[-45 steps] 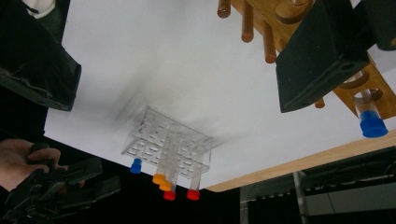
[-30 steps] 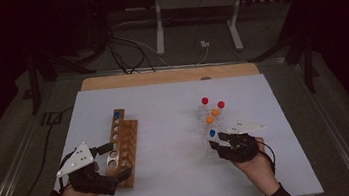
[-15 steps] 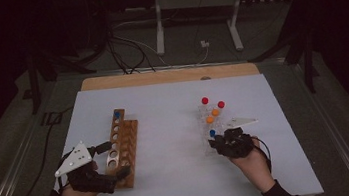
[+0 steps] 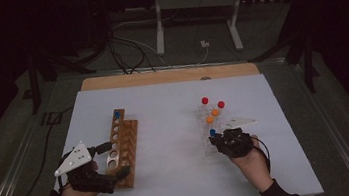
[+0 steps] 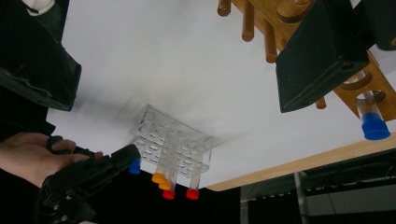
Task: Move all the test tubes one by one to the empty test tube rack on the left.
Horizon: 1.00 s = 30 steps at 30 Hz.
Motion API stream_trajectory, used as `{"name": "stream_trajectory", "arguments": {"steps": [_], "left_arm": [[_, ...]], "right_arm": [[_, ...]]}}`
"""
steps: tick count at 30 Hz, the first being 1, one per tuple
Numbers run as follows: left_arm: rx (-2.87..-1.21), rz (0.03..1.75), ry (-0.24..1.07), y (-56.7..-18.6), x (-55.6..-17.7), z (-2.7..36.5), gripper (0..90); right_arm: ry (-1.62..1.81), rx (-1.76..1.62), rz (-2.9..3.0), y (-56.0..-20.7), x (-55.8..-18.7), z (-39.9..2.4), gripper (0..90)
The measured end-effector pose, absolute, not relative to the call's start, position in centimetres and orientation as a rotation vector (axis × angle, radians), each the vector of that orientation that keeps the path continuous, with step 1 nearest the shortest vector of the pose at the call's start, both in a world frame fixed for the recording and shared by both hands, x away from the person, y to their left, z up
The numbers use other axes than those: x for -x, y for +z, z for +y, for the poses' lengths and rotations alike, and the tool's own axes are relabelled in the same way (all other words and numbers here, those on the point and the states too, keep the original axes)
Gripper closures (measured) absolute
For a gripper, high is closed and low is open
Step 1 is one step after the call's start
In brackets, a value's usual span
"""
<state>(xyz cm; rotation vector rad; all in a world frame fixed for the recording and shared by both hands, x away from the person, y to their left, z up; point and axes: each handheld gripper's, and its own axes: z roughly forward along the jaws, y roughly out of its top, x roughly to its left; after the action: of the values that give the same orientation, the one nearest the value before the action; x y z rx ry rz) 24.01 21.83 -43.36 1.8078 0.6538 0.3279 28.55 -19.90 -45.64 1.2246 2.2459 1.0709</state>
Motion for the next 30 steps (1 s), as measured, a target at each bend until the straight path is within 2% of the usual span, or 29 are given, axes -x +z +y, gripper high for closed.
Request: {"name": "stream_trajectory", "arguments": {"steps": [17,30], "left_arm": [[-1.831,0.602,0.3,-42.9,-23.6,20.7,1.1],[-1.857,0.505,0.226,-42.6,-23.4,17.3,1.1]], "right_arm": [[1.221,-0.993,2.137,-41.0,-25.0,-19.5,76.5],[1.212,-0.829,2.305,-42.9,-23.5,-15.4,76.5]]}}
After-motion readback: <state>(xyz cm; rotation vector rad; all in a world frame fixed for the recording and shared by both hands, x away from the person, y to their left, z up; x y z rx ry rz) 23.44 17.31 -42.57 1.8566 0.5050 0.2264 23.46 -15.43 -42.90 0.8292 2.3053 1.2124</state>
